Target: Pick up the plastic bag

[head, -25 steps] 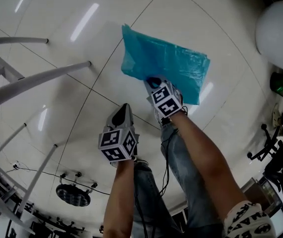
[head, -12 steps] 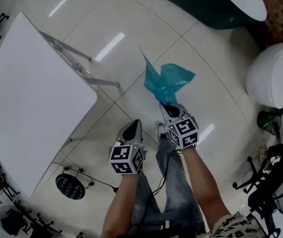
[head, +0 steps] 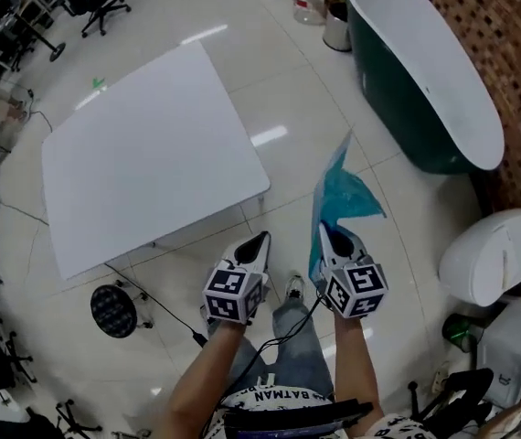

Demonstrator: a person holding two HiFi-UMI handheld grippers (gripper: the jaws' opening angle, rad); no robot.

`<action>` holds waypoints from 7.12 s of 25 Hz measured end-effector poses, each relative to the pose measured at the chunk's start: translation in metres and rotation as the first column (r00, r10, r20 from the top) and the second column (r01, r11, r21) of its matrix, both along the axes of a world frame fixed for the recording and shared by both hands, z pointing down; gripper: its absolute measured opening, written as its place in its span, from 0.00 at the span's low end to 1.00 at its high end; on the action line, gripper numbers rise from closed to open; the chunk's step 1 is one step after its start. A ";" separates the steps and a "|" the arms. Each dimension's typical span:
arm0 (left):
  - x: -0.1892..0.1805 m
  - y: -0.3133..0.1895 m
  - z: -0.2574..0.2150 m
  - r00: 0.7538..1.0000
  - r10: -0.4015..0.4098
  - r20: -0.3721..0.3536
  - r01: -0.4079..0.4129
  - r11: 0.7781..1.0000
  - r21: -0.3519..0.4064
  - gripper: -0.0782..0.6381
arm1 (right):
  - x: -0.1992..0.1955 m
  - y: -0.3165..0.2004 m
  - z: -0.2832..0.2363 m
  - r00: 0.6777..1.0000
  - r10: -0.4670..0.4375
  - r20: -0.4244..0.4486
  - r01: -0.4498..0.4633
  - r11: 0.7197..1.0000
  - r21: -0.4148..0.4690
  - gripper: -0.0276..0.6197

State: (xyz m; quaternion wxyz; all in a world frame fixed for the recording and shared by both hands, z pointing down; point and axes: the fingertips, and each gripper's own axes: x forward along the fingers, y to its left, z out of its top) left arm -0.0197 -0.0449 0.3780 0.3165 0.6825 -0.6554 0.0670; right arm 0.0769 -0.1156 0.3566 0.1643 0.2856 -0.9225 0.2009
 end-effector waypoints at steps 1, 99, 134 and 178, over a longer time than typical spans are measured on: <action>-0.013 0.007 -0.016 1.000 -0.027 0.011 0.026 1.000 0.015 0.11 | -0.007 0.001 -0.023 0.999 -0.015 0.028 0.015 1.000 0.016 0.05; -0.386 0.320 -0.067 0.748 -0.663 0.033 0.664 0.748 -0.017 0.11 | -0.509 0.279 0.058 -0.180 -0.449 -0.875 0.920 -0.392 0.012 0.06; -0.415 0.270 0.101 0.931 -0.353 0.095 0.360 0.845 -0.395 0.11 | -0.305 0.058 0.118 0.661 -0.494 -0.565 0.328 0.867 -0.374 0.69; -0.250 0.242 -0.127 0.778 -0.627 0.034 0.617 0.773 0.147 0.11 | -0.220 0.102 -0.096 0.881 -0.463 0.094 0.465 0.885 -0.006 0.04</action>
